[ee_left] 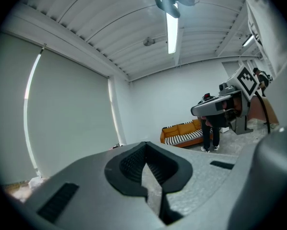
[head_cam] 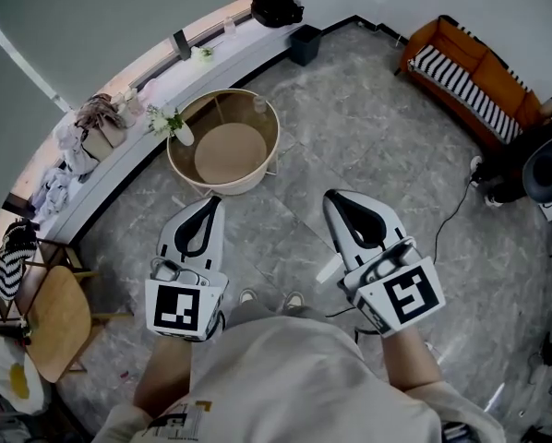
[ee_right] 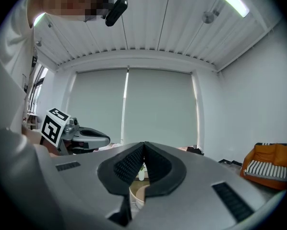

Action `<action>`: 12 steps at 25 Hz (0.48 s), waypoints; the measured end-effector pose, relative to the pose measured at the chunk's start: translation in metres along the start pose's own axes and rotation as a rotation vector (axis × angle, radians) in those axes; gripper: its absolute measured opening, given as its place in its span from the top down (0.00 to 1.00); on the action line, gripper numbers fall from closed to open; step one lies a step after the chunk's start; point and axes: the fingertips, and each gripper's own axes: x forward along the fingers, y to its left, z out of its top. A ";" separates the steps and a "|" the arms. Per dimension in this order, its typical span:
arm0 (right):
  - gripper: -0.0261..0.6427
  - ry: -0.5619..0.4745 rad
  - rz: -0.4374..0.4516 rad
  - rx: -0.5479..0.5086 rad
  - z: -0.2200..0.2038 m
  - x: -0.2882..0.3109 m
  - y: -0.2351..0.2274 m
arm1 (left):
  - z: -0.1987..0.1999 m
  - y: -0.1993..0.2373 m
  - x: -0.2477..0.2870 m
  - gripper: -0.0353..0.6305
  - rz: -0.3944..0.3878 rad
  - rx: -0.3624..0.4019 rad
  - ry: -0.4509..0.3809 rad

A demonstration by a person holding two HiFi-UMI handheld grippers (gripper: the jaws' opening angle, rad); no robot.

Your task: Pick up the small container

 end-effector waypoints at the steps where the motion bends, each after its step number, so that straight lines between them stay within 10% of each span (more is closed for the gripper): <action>1: 0.95 0.000 0.003 0.000 -0.002 -0.003 -0.004 | -0.001 -0.002 0.003 0.94 0.009 -0.014 0.006; 12: 0.95 -0.004 0.020 0.017 -0.021 -0.014 -0.041 | -0.003 -0.030 0.029 0.94 0.012 0.010 0.022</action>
